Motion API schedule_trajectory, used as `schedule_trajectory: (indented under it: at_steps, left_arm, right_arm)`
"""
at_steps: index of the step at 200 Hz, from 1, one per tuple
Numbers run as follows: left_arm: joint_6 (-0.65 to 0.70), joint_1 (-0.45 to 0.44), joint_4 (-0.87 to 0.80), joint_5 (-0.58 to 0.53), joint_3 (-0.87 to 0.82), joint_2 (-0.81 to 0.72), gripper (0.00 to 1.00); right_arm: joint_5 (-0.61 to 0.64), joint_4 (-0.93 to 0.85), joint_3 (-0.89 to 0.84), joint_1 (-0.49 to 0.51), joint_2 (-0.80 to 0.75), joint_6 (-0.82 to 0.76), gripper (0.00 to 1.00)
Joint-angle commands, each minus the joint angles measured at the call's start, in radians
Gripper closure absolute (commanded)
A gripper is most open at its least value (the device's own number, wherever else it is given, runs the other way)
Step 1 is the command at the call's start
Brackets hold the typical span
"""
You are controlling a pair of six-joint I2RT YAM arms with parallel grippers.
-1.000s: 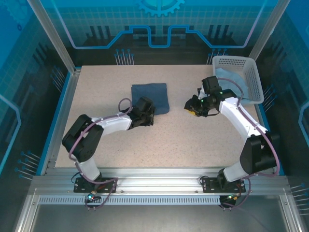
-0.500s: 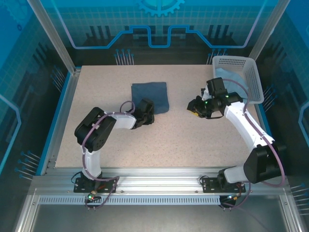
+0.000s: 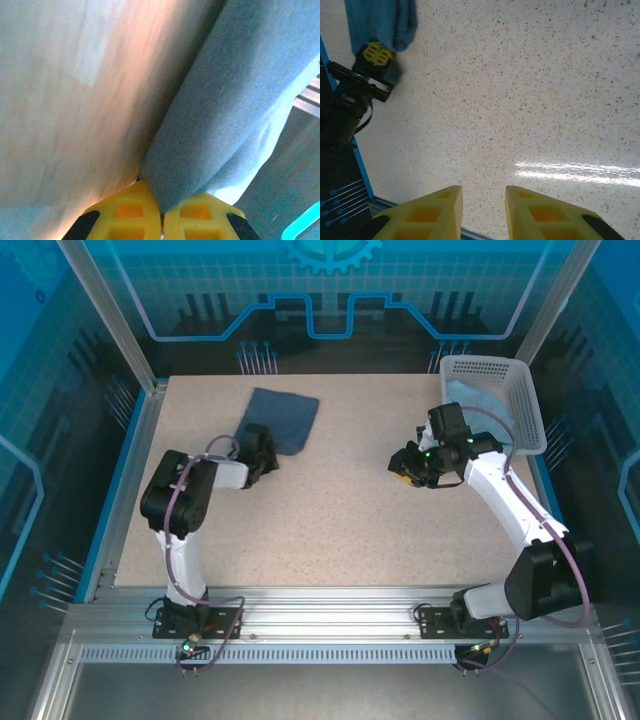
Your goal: Fold and stack the t-shirts
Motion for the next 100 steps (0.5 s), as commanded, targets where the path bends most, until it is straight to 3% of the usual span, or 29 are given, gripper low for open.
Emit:
schedule_trajectory:
  at_steps: [1, 63, 100]
  left_arm:
    - [0.092, 0.102, 0.054, 0.046, -0.034, -0.032, 1.00]
    - [0.270, 0.357, 0.147, 0.242, 0.011, 0.060, 1.00]
    - [0.340, 0.427, 0.169, 0.393, 0.146, 0.174, 1.00]
  right_arm:
    - [-0.015, -0.019, 0.000, -0.014, -0.003, -0.013, 0.71]
    - [-0.011, -0.014, 0.005, -0.014, 0.019, -0.004, 0.71]
    - [-0.012, -0.010, -0.002, -0.012, 0.025, 0.003, 0.71]
